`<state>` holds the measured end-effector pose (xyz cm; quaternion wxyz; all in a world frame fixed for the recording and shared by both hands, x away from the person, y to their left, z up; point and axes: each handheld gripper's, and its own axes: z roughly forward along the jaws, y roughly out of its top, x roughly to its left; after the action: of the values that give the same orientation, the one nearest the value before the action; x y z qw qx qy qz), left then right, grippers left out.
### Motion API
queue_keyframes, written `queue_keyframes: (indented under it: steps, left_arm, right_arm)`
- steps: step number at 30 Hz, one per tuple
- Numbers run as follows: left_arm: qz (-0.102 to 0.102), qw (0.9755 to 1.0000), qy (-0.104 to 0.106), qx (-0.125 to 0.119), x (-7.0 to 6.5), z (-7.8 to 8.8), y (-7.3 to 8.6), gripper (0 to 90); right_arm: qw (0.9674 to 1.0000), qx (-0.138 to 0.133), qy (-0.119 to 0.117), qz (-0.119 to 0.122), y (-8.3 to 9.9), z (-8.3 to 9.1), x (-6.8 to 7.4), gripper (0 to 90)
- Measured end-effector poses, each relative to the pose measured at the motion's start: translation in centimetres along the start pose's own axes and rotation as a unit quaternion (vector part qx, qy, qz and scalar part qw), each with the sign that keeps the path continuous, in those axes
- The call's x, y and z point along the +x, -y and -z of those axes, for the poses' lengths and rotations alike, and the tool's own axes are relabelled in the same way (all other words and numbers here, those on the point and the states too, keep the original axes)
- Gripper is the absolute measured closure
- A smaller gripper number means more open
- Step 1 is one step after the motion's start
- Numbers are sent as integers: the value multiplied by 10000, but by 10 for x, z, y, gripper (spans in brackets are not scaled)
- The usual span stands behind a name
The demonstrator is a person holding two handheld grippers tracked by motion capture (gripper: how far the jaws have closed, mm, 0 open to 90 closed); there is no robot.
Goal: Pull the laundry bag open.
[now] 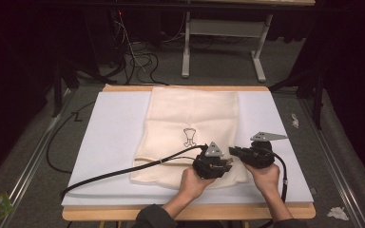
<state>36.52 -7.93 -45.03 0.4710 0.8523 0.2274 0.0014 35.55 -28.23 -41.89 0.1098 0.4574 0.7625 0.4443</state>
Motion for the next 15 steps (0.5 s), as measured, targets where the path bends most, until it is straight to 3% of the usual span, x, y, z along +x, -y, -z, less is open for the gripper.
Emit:
queue_keyframes:
  steps: [9, 15]
  left_arm:
    - [-45, 10000, -11, 8, 0, -1, 1, 845]
    - [-48, 10000, 14, 17, 1, 0, 0, 863]
  right_arm:
    - [10000, 31, -2, 26, 1, -1, 0, 880]
    - [10000, 17, 0, 44, 1, -1, -1, 879]
